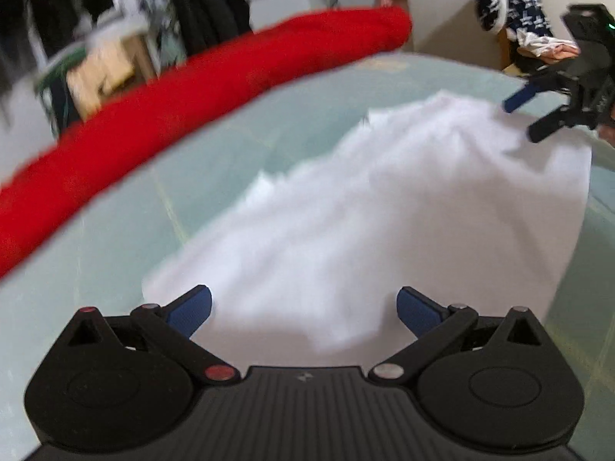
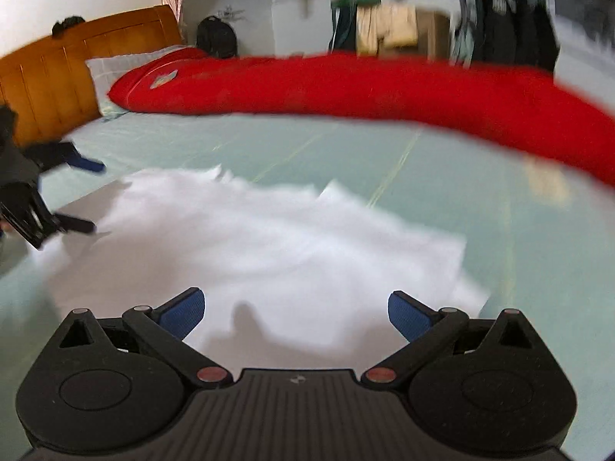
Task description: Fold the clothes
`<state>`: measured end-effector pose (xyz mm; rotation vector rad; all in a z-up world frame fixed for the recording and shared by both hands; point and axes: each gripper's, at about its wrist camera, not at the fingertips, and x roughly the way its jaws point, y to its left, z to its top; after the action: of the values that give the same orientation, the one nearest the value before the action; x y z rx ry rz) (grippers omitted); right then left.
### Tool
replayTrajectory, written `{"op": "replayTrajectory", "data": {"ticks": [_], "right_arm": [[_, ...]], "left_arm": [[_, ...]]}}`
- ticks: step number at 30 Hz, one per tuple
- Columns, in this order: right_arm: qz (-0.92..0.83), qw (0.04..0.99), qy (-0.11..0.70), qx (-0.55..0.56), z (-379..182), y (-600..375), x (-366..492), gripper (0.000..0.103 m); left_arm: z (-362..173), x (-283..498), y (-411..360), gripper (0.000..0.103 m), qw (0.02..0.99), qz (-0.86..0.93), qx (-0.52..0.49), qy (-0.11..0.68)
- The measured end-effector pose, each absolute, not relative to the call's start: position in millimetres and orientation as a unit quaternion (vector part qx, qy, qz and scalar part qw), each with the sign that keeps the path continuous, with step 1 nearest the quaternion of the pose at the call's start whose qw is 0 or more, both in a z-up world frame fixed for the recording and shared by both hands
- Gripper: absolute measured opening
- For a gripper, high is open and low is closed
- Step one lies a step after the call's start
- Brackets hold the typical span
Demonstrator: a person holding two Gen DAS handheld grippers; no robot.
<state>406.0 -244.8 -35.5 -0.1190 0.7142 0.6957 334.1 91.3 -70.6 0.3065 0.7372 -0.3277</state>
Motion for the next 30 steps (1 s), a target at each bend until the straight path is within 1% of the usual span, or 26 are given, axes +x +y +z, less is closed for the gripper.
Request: {"op": "replayTrajectory", "data": {"ticks": [3,6,8,10,13,22,28,30], "right_arm": [[0.316,0.874,0.365,-0.055,-56,-259,391,0.103],[0.289,0.882,0.367,-0.066,-65,-275,372,0.103],[0.265,0.887,0.372,-0.067,-60,-282,366,0.103],[0.258,0.895,0.360,-0.058,-49,-283,358,0.103],[0.296,0.894,0.334,-0.039,-32,-265,347,0.103],[0.419,0.835,0.356,0.011,-50,-181,337,0.103],[0.354,0.855,0.376,0.042,-61,-243,316,0.103],[0.334,0.863,0.375,0.052,-57,-257,311,0.103]], "left_arm": [[-88,316,115,0.102,0.907,-0.140,0.085,0.388],[-86,293,122,0.103,0.909,-0.121,0.098,0.387],[-73,291,122,0.102,0.909,-0.113,0.099,0.389],[-60,287,113,0.101,0.916,-0.119,0.107,0.368],[-51,279,107,0.101,0.920,-0.125,0.109,0.354],[-60,249,110,0.100,0.913,-0.130,0.081,0.379],[-66,228,112,0.100,0.907,-0.133,0.061,0.396],[-55,227,116,0.100,0.914,-0.139,0.037,0.379]]}}
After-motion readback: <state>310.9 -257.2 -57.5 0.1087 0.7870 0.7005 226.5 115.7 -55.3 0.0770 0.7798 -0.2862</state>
